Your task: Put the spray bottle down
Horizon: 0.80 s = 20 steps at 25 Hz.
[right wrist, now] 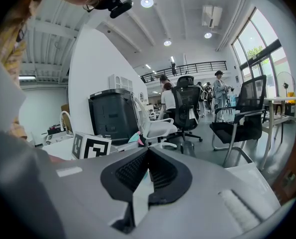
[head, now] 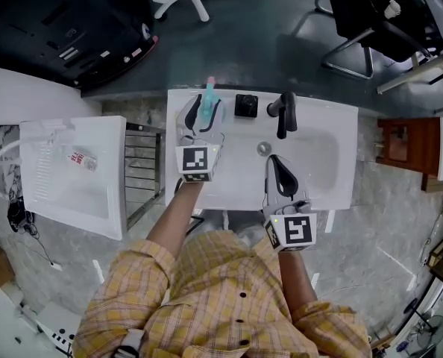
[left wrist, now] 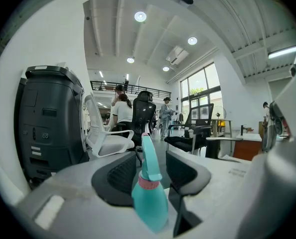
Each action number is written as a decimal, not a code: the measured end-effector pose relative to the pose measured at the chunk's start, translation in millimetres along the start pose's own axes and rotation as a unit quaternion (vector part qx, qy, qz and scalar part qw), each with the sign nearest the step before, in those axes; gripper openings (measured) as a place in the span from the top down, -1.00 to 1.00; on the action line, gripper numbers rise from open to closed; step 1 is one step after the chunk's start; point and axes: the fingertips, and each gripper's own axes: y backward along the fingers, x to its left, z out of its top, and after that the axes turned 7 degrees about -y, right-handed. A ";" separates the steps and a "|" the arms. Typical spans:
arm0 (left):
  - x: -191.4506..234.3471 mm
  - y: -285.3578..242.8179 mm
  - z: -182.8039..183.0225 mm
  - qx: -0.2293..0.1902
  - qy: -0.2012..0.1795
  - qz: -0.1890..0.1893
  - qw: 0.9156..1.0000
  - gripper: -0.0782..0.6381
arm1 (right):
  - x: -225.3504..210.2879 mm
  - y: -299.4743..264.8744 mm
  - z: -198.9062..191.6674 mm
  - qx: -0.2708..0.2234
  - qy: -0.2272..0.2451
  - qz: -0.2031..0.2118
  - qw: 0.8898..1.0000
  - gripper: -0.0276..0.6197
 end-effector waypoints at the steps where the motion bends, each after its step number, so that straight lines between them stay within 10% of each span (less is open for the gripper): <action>1: -0.4 1.6 2.2 -0.001 -0.001 0.000 1.000 0.27 | 0.1 1.1 0.5 -0.001 0.000 0.000 1.000 0.91; 20: -8.1 55.4 58.5 -0.003 0.019 0.022 1.000 0.39 | -1.3 23.6 27.1 -0.039 0.015 0.014 0.999 0.91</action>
